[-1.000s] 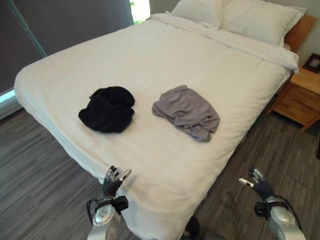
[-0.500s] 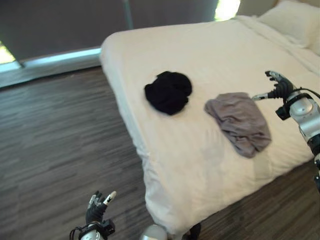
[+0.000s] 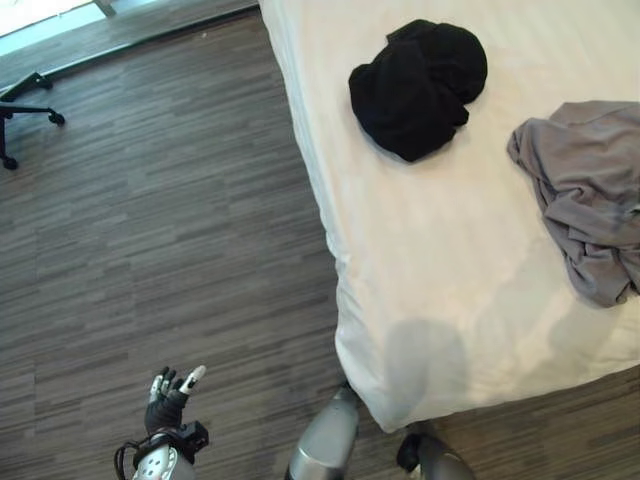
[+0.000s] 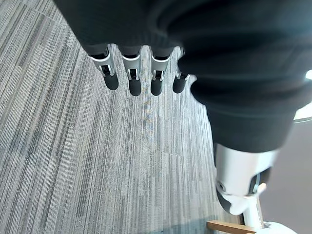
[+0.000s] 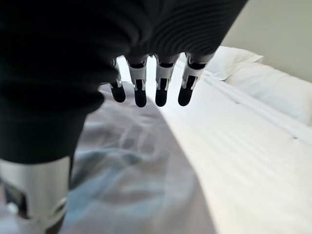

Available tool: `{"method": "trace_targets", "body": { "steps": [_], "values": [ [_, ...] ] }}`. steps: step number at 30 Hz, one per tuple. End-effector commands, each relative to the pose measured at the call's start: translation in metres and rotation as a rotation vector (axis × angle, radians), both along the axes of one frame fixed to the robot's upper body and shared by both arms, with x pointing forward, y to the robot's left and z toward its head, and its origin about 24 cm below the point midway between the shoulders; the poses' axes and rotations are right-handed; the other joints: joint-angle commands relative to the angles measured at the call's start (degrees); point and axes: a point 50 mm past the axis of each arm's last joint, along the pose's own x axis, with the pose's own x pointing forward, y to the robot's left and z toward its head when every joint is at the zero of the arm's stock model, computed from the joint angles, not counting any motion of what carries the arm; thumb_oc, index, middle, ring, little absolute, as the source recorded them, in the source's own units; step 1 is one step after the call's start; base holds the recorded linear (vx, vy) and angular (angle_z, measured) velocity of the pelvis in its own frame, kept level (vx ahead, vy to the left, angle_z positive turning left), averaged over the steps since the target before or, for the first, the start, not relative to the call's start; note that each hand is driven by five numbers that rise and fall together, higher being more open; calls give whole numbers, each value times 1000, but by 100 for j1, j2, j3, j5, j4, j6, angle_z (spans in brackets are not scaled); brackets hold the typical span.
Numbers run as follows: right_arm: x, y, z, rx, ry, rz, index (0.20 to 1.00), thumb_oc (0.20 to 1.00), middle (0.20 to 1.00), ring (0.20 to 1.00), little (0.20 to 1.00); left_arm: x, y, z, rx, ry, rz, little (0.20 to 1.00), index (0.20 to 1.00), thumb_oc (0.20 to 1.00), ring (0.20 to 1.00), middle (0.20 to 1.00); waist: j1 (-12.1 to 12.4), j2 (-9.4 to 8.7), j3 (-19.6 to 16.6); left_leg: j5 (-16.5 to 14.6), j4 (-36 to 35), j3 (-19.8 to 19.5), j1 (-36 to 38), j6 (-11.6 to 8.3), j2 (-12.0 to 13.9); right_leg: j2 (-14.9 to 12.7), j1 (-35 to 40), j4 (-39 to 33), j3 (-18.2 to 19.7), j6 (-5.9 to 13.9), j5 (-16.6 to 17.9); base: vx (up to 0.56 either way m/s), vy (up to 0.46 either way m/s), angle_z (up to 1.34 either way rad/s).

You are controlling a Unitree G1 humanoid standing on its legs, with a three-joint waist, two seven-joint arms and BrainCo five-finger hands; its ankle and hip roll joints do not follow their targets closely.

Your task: Pick up bed clothes into laundry basket.

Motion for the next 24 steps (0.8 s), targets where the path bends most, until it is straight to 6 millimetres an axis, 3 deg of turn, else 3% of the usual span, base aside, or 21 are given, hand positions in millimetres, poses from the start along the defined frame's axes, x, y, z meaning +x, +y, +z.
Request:
{"method": "trace_targets", "body": {
  "steps": [1, 2, 6, 13, 16, 18, 19, 20, 21, 24],
  "values": [
    [-20, -9, 62, -178, -111, -80, 1000, 1000, 1000, 1000, 1000, 13, 3, 16, 18, -101, -5, 1000, 1000, 1000, 1000, 1000, -131, 94, -50, 762, -322, -247, -206, -664, 205, 14, 382, 79, 76, 461, -486, -71, -7, -7],
    [-17, -1, 75, -182, -165, -42, 1000, 1000, 1000, 1000, 1000, 26, -4, 20, 1, -138, -34, 1000, 1000, 1000, 1000, 1000, -123, 104, 22, 819, -322, -229, -404, -682, 211, 20, 171, 79, 120, 465, -447, -96, -21, -5],
    [-10, 9, 79, -157, -217, 10, 1000, 1000, 1000, 1000, 1000, 40, -14, 24, -22, -180, -60, 1000, 1000, 1000, 1000, 1000, -80, 121, 99, 897, -322, -190, -720, -708, 215, 39, -136, 79, 208, 486, -369, -51, -20, -10],
    [20, 44, 66, -142, -191, 154, 1000, 1000, 1000, 1000, 1000, 56, -33, 31, -51, -251, -90, 1000, 1000, 1000, 1000, 1000, -20, 144, 233, 1023, -322, -144, -1145, -720, 209, 96, -572, 79, 393, 503, -267, -16, -6, -12],
    [38, 70, 54, -157, -151, 246, 1000, 1000, 1000, 1000, 1000, 60, -36, 32, -69, -272, -66, 1000, 1000, 1000, 1000, 1000, -46, 140, 319, 1034, -322, -77, -1200, -714, 202, 92, -647, 79, 432, 501, -248, 5, 16, -7],
    [38, 71, 54, -156, -151, 247, 1000, 1000, 1000, 1000, 1000, 60, -35, 32, -69, -272, -65, 1000, 1000, 1000, 1000, 1000, -46, 135, 320, 1034, -322, -73, -1199, -713, 201, 91, -647, 79, 436, 501, -248, 10, 12, -8],
    [49, 87, 41, -147, -119, 302, 1000, 1000, 1000, 1000, 1000, 62, -35, 33, -74, -279, -42, 1000, 1000, 1000, 1000, 1000, -78, 113, 355, 1010, -322, -44, -1148, -694, 197, 93, -620, 79, 472, 497, -251, 24, 32, -8],
    [54, 94, 33, -131, -108, 329, 200, 200, 200, 200, 200, 63, -34, 34, -74, -288, -35, 1000, 1000, 1000, 1000, 1000, -93, 104, 366, 1000, -322, -30, -1112, -688, 206, 95, -591, 79, 499, 489, -257, 43, 58, -8],
    [63, 110, 11, -57, -96, 393, 200, 200, 200, 200, 200, 70, -32, 40, -63, -311, -20, 1000, 1000, 1000, 1000, 1000, -131, 96, 378, 948, -322, 10, -1029, -662, 213, 79, -522, 79, 523, 492, -265, 31, 39, -7],
    [69, 126, -7, 81, -150, 458, 200, 200, 200, 200, 200, 73, -30, 46, -57, -337, 0, 1000, 1000, 1000, 1000, 1000, -133, 91, 389, 917, -322, 16, -923, -635, 206, 70, -433, 79, 554, 484, -271, 23, 22, -10]
  ]
}}
